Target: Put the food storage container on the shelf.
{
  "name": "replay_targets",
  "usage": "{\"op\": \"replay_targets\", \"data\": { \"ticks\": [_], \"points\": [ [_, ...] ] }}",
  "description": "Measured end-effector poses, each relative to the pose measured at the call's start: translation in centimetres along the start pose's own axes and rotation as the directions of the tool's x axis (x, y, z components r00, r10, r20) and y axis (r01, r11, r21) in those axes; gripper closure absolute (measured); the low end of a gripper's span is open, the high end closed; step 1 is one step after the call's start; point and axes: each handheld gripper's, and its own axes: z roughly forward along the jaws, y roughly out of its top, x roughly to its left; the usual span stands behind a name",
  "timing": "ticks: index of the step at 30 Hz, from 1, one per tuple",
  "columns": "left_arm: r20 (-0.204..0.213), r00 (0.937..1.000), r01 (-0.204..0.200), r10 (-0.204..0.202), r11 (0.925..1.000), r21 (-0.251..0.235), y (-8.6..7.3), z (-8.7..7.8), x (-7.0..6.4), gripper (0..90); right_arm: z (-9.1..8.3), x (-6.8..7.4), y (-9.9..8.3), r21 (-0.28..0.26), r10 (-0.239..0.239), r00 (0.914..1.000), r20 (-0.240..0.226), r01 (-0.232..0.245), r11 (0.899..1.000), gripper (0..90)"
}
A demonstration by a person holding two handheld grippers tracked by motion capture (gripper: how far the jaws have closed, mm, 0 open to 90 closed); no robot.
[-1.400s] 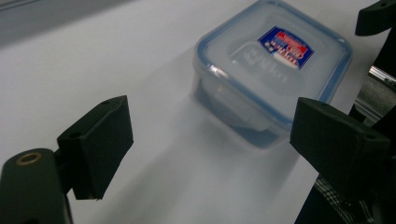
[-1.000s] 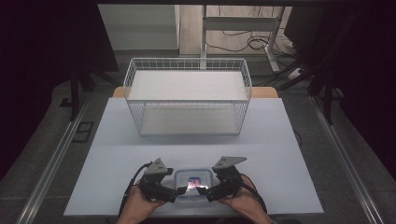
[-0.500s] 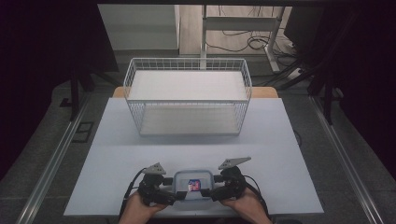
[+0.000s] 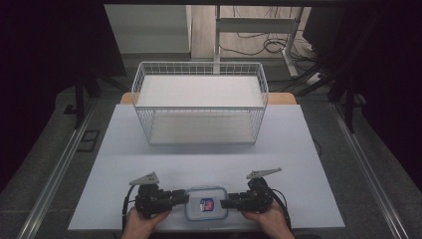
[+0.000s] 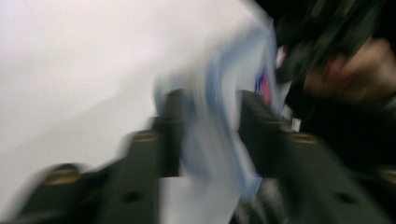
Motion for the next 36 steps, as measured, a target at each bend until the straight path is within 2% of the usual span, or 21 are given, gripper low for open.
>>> {"op": "replay_targets", "data": {
  "ticks": [1, 2, 4, 6, 9, 11, 13, 17, 22, 24, 27, 36],
  "points": [
    [0.000, 1.0000, 0.000, 0.000, 1.0000, 0.000, 0.0, 0.0, 0.0, 73.6, 0.0, 0.0, 0.0, 0.000, 0.000, 1.0000, 0.000, 0.000, 1.000, 57.0],
    [-0.006, 0.9999, -0.016, 0.016, 0.9998, 0.013, 0.1, 0.0, 0.1, 73.4, -0.1, 0.0, 0.0, -0.006, 0.001, 0.9999, -0.015, -0.001, 1.000, 58.1],
    [0.007, 0.9999, -0.009, 0.009, 0.9999, 0.012, 0.0, 0.0, 0.3, 73.4, -0.1, 0.0, 0.1, -0.007, 0.000, 0.9999, -0.014, 0.000, 1.000, 58.1],
    [-0.003, 0.9997, -0.023, 0.023, 0.9983, 0.053, -0.2, 0.3, 0.2, 68.2, -0.1, 0.0, 0.1, -0.008, -0.004, 0.9999, -0.015, 0.004, 1.000, 58.2],
    [0.025, 0.9996, 0.014, -0.016, 0.9965, 0.083, -0.9, 0.7, 0.5, 55.9, -0.1, 0.2, 0.1, -0.010, -0.025, 0.9996, -0.011, 0.025, 1.000, 58.0],
    [0.054, 0.9972, 0.045, -0.051, 0.9933, 0.107, -1.2, 0.9, 0.8, 54.3, -0.1, 0.2, 0.0, -0.011, -0.029, 0.9995, -0.009, 0.029, 1.000, 58.0],
    [0.072, 0.9950, 0.059, -0.069, 0.9903, 0.125, -1.6, 1.1, 1.0, 52.5, -0.1, 0.2, 0.0, -0.011, -0.029, 0.9995, -0.008, 0.029, 1.000, 57.8],
    [0.078, 0.9937, 0.071, -0.081, 0.9898, 0.124, -1.7, 1.1, 0.9, 55.6, -0.1, -0.1, -0.2, -0.005, -0.014, 0.9998, -0.012, 0.014, 1.000, 57.6],
    [0.120, 0.9807, 0.141, -0.154, 0.9834, 0.115, -1.7, 1.0, 1.8, 57.6, -0.1, -0.3, -0.3, -0.023, 0.011, 0.9996, -0.025, -0.012, 1.000, 58.4],
    [0.120, 0.9804, 0.143, -0.156, 0.9834, 0.111, -1.5, 1.0, 2.1, 58.0, -0.1, -0.3, -0.1, -0.033, 0.014, 0.9994, -0.032, -0.015, 0.999, 58.8],
    [0.130, 0.9762, 0.162, -0.173, 0.9825, 0.092, -1.0, 0.9, 2.5, 58.3, -0.2, -0.3, 0.3, -0.048, 0.004, 0.9997, -0.023, -0.006, 0.999, 59.1],
    [0.102, 0.9891, 0.101, -0.106, 0.9934, 0.055, 2.4, 0.0, 1.8, 58.5, -1.1, -0.2, 2.1, -0.122, -0.012, 0.9990, -0.043, 0.007, 0.993, 59.2]
  ]
}}
